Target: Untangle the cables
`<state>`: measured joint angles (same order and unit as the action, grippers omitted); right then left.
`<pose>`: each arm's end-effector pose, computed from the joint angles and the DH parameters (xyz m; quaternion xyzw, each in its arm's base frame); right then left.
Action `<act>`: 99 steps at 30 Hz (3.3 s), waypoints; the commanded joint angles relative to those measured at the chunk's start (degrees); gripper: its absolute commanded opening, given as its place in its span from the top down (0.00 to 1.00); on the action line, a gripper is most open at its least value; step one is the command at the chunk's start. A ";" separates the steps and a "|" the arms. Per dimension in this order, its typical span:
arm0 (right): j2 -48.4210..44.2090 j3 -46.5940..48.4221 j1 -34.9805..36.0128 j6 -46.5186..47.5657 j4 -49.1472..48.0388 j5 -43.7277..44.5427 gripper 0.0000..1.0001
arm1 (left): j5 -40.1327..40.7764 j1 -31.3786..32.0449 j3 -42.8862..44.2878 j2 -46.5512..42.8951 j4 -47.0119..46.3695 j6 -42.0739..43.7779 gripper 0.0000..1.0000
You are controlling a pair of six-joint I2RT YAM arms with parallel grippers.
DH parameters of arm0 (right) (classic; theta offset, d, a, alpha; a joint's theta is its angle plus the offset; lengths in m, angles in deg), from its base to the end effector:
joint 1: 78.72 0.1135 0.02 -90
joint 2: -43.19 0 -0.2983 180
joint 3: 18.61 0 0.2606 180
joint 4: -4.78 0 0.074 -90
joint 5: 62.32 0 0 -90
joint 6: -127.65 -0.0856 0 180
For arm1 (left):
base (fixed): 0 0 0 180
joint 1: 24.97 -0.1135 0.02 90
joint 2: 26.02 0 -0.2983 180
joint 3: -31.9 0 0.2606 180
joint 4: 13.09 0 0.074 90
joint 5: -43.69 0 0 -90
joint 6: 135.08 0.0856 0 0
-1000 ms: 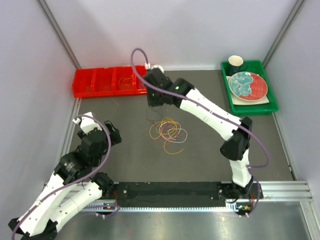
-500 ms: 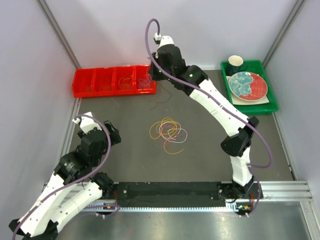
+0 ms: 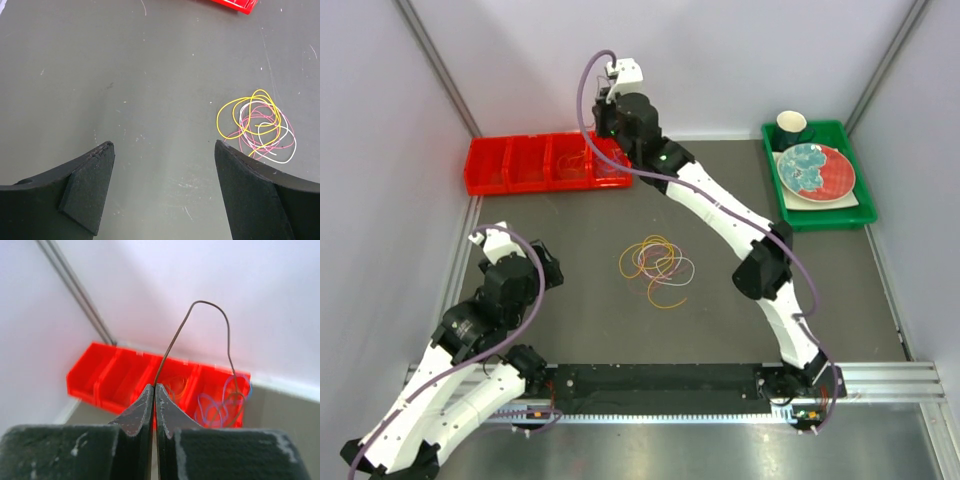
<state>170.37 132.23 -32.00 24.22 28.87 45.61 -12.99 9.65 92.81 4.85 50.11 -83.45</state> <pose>0.4267 0.4147 0.4546 -0.0956 0.7032 0.2530 0.6576 0.1184 -0.0246 0.3174 -0.1639 0.8376 -0.0685 0.5165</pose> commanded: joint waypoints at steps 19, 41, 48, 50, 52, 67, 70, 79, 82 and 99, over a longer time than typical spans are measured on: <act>25.22 10.21 -6.64 -3.36 -35.23 -4.66 1.00 | -2.64 -2.97 -0.22 1.64 -2.69 1.28 0.17; 28.04 5.29 -6.90 -9.15 -29.51 -11.43 1.00 | -4.58 -4.99 -0.57 2.00 -3.66 2.07 0.17; 28.22 4.94 -7.61 -11.09 -28.63 -11.08 0.81 | -4.58 -4.99 -0.57 1.91 -3.57 2.07 0.18; 27.34 4.15 -7.87 -11.27 -28.98 -10.73 0.68 | -4.58 -4.90 -0.57 1.82 -3.48 2.07 0.18; 25.68 3.79 -8.22 -11.35 -29.07 -9.77 0.56 | -4.58 -4.99 -0.66 1.91 -3.48 1.98 0.18; -0.76 -17.33 -9.19 -11.44 -19.77 -5.81 0.23 | -5.89 -4.99 -0.75 4.10 -4.62 2.95 0.16; -12.88 -31.85 -9.28 -13.11 -16.69 -5.89 0.23 | -7.91 -4.90 -1.01 5.95 -6.81 4.62 0.20; -41.80 -71.94 -9.45 -19.16 -14.31 -4.84 0.29 | -14.43 -4.90 0.74 22.63 -20.34 2.86 0.32; -44.81 -80.04 -9.45 -20.49 -14.65 -4.66 0.32 | -14.42 -4.99 4.16 30.63 -25.79 3.56 0.32; -34.19 -83.57 -10.94 -19.26 -20.72 -9.49 0.47 | -17.94 -15.27 37.03 77.66 -29.24 8.31 0.42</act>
<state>134.72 45.00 -41.14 5.05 11.26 38.47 -31.46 -4.41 122.40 76.67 22.25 -78.38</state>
